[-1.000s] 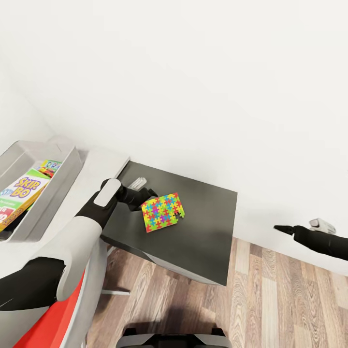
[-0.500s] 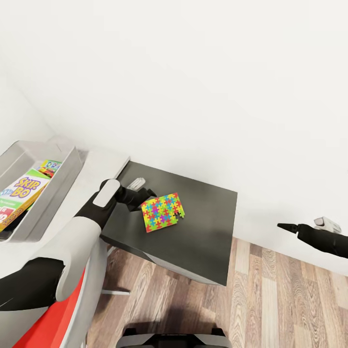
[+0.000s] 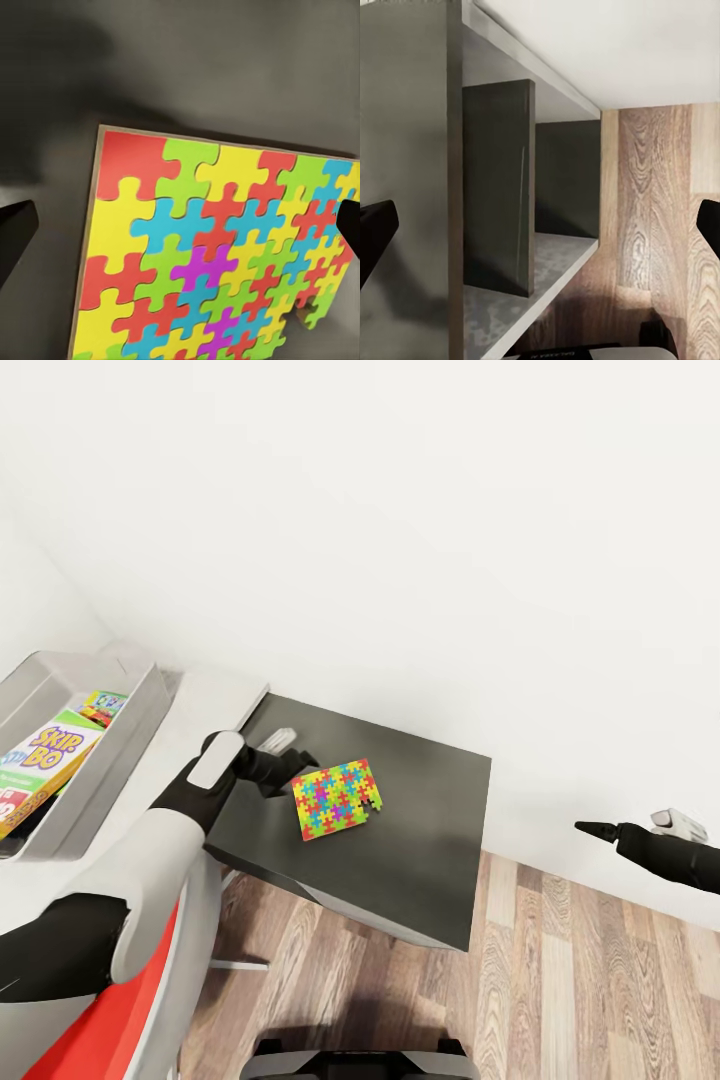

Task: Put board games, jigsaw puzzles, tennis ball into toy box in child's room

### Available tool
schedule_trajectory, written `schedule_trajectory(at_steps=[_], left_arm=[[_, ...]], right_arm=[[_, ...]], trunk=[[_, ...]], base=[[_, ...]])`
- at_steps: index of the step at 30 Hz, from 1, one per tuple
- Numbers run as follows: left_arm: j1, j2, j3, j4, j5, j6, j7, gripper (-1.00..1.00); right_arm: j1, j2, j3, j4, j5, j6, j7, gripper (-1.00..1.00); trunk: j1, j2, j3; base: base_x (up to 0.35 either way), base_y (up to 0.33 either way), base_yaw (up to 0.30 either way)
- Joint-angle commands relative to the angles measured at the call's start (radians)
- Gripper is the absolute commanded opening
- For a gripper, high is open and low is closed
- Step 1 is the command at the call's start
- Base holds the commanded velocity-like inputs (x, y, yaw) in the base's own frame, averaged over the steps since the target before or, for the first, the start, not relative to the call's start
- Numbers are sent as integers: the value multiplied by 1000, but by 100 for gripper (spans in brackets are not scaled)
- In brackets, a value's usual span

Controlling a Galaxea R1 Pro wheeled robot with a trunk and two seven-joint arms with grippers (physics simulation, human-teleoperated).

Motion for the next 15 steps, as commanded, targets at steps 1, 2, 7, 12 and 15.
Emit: schedule_trajectory(at_steps=[1, 2, 7, 12, 15], left_arm=[[0, 2, -2, -1, 10, -1, 10, 100], [0, 2, -2, -1, 10, -1, 10, 100], [2, 9, -5, 6, 10, -2, 10, 100], [2, 10, -6, 11, 10, -3, 10, 100], [3, 11, -7, 13, 10, -3, 10, 100]], right_arm=[[-1, 0, -1, -1, -11, 4, -10, 100], [-1, 0, -1, -1, -11, 4, -10, 100], [0, 0, 0, -2, -11, 4, -10, 100], [1, 1, 0, -2, -11, 4, -10, 100], [1, 0, -1, -3, -11, 4, -10, 100]], trunk=[[1, -2, -1], [1, -2, -1], [1, -2, -1], [1, -2, -1], [1, -2, -1]], base=[[0, 0, 0], [0, 0, 0], [0, 0, 0], [0, 0, 0], [0, 0, 0]])
